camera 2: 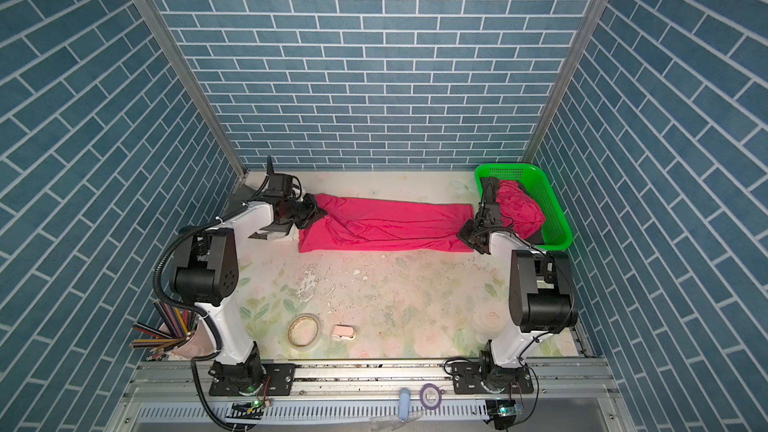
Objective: Fold and stack the t-shirts
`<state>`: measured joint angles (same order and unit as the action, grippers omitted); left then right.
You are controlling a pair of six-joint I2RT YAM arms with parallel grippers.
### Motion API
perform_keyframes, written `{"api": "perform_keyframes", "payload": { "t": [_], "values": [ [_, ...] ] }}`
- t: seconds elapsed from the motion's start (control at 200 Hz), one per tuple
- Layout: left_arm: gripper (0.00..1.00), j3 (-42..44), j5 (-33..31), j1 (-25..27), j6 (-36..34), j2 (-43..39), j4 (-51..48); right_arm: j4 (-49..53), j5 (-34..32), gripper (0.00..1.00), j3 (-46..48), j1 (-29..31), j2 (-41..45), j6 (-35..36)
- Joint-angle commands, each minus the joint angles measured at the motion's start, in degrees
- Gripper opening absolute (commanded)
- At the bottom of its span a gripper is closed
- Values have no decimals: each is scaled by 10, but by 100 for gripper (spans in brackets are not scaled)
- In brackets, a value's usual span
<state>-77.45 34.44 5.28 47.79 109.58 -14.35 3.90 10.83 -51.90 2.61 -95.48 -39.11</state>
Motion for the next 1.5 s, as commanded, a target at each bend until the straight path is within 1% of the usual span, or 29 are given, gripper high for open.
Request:
{"api": "perform_keyframes", "payload": {
  "t": [0.0, 0.105, 0.19, 0.285, 0.37, 0.435, 0.495, 0.545, 0.68, 0.855, 1.0, 1.095, 1.14, 1.17, 1.215, 1.255, 1.3, 1.375, 1.455, 1.475, 1.495],
  "values": [
    [0, -26, 12, -2, 9, 11, 23, 9, -38, 8, 6, 7, 3, 11],
    [0, -54, 10, -4, 7, 25, 16, 9, -67, 9, 13, 7, 19, 10],
    [0, -79, 7, -4, -1, 44, 5, 15, -86, 16, -2, 7, 14, 18],
    [0, -93, 6, -4, -4, 65, 0, 26, -86, 19, -24, 8, -11, 19],
    [0, -97, 11, -4, -1, 81, 9, 17, -88, 22, -23, 10, -23, 13],
    [0, -109, 11, -7, -7, 93, -1, 10, -92, 21, -18, 12, -24, 11],
    [0, -114, 12, -12, -9, 99, -2, 1, -96, 12, -10, 12, -17, 10],
    [0, -116, 15, -14, -6, 99, 2, -3, -97, 9, -5, 12, -6, 11],
    [0, -123, 19, -15, -1, 87, 11, 1, -96, 13, -4, 17, 21, 11],
    [0, -127, 22, -12, 13, 82, 35, 0, -108, 13, 4, 21, 45, -4],
    [0, -145, 23, -10, 10, 106, 28, 1, -105, 15, -14, 21, 10, -4],
    [0, -147, 21, -11, 12, 118, 40, -4, -112, 12, -19, 22, -10, -7],
    [0, -151, 22, -10, 15, 122, 44, -8, -109, 9, -18, 22, -14, -7],
    [0, -151, 24, -10, 17, 123, 48, -12, -105, 9, -16, 24, -12, -7],
    [0, -154, 25, -9, 18, 125, 50, -16, -101, 13, -17, 26, -10, -5],
    [0, -159, 26, -8, 18, 129, 48, -13, -102, 18, -19, 30, -8, -4],
    [0, -168, 30, -8, 17, 137, 46, -5, -109, 25, -24, 34, -5, -3],
    [0, -191, 32, -6, 15, 155, 35, -3, -118, 38, -28, 39, -2, -4],
    [0, -216, 27, -3, 7, 171, 19, 2, -123, 43, -34, 43, -9, -9],
    [0, -221, 23, -2, 5, 173, 15, 4, -128, 46, -36, 43, -11, -10],
    [0, -224, 20, -2, 4, 175, 13, 5, -131, 47, -38, 44, -13, -10]
  ]
}}
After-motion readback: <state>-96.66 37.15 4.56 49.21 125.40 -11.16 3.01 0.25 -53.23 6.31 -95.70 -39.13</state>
